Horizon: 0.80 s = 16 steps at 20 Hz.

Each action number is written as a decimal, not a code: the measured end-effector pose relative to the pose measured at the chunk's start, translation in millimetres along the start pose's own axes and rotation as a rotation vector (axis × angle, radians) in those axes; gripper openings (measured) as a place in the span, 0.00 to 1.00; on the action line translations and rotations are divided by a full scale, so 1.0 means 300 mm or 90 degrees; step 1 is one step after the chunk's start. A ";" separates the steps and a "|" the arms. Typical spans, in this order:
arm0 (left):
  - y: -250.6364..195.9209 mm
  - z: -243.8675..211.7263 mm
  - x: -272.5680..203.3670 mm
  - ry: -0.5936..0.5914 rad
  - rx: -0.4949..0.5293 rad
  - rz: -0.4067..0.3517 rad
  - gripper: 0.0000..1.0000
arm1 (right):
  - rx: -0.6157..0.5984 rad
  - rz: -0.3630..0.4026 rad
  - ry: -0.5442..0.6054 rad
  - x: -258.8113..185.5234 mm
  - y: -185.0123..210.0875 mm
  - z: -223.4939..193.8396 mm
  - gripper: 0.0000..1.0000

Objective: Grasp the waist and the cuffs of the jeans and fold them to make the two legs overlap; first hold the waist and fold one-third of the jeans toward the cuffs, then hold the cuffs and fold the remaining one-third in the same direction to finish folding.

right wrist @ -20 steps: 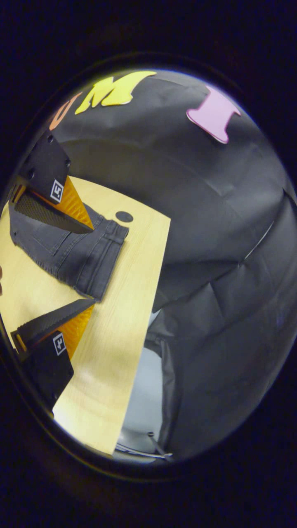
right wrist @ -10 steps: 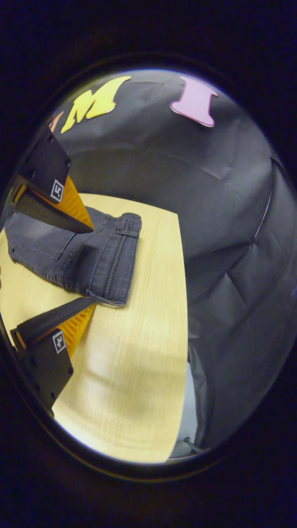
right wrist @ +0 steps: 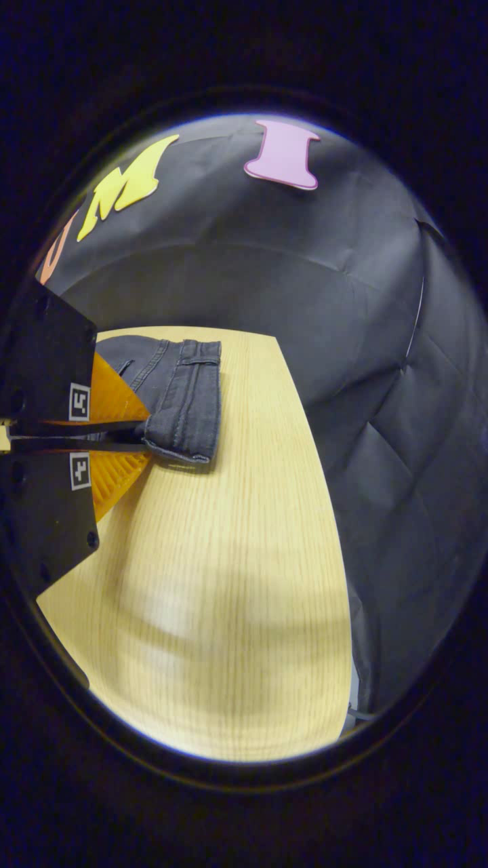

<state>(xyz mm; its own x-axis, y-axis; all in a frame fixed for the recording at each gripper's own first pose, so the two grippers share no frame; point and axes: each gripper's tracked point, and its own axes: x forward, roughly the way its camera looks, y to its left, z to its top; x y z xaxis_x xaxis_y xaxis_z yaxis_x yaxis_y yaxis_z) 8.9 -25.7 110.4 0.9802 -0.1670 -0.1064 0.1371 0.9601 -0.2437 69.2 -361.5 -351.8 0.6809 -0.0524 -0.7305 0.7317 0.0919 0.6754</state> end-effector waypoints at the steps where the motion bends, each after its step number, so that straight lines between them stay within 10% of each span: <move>1: 0.006 0.000 -0.001 0.002 -0.001 0.002 0.98 | -0.010 -0.006 0.000 -0.001 0.000 -0.004 0.02; 10: 0.097 -0.018 -0.070 0.013 -0.006 0.035 0.98 | -0.255 -0.064 -0.086 -0.075 0.150 -0.019 0.02; 16: 0.139 -0.033 -0.101 0.017 -0.049 0.059 0.98 | -0.442 0.015 -0.171 -0.254 0.375 -0.176 0.00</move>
<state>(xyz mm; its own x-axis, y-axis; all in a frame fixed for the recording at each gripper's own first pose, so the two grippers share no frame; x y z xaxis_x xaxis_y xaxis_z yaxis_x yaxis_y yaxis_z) -16.3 17.2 94.0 0.9839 -0.0849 -0.1576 0.0334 0.9520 -0.3043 97.8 -294.5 -225.5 0.7460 -0.2748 -0.6066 0.5881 0.6992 0.4065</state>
